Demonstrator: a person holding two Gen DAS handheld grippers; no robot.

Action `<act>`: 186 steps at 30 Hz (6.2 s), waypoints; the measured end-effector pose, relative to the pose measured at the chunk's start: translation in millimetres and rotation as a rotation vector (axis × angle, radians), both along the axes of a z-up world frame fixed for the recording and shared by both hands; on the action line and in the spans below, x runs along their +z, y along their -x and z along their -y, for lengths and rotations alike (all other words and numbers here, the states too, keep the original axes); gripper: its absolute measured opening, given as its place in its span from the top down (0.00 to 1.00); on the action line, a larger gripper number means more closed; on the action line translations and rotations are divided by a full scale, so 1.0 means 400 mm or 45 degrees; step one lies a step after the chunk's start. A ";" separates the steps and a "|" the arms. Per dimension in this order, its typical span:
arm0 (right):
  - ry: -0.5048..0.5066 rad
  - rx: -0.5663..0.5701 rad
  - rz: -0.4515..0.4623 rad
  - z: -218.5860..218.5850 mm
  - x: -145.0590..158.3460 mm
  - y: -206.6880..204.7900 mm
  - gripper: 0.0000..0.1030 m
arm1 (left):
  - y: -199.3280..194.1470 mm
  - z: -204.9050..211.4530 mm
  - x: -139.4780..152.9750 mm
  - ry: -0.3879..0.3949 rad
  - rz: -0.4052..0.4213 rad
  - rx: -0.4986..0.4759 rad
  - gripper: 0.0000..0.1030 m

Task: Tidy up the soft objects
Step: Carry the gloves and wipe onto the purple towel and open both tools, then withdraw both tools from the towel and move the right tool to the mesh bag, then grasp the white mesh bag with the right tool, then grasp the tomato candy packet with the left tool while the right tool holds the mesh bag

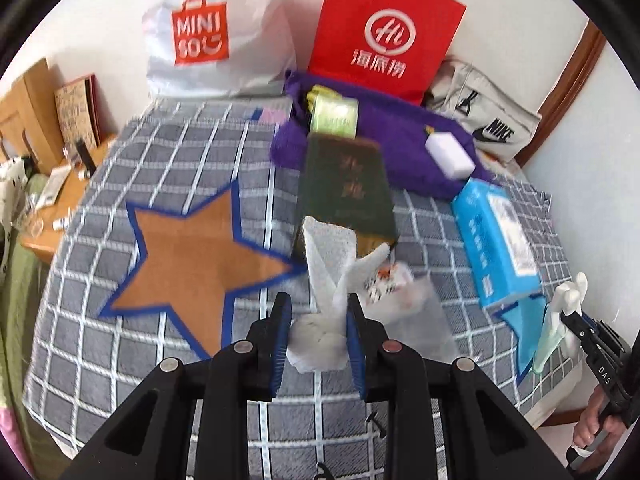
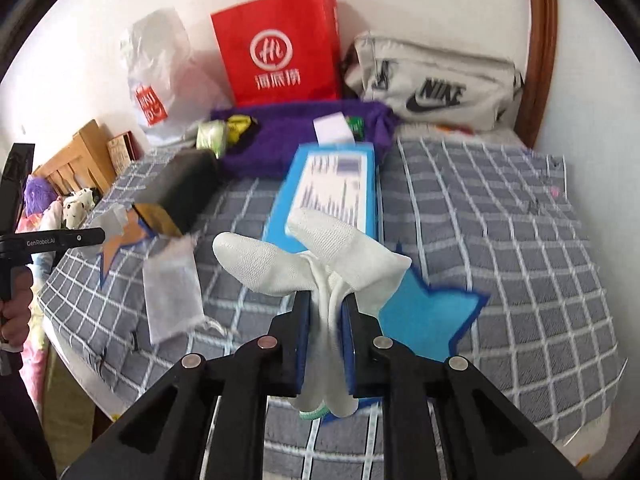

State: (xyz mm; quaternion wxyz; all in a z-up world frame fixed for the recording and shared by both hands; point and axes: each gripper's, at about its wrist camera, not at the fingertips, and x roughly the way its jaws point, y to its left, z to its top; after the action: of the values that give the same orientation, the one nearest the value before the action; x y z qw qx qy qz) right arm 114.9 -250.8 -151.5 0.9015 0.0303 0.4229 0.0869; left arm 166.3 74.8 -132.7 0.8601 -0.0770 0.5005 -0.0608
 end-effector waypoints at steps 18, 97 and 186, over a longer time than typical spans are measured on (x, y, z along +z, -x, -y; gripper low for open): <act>-0.147 0.000 0.092 -0.009 0.125 -0.255 0.86 | -0.194 0.049 0.102 -0.017 0.079 0.005 0.75; -0.065 0.125 0.000 -0.103 0.054 -0.649 0.28 | -0.598 0.068 0.007 0.127 -0.012 0.014 0.26; -0.188 0.143 -0.110 -0.029 -0.204 0.024 0.94 | -0.025 0.223 -0.190 -0.183 -0.110 -0.061 0.63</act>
State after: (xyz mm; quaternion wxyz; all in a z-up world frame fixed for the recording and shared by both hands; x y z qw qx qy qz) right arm 105.3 -239.4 -233.1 0.8714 0.0765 0.4550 0.1667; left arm 176.1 -14.3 -208.9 0.8395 -0.0057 0.5418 -0.0418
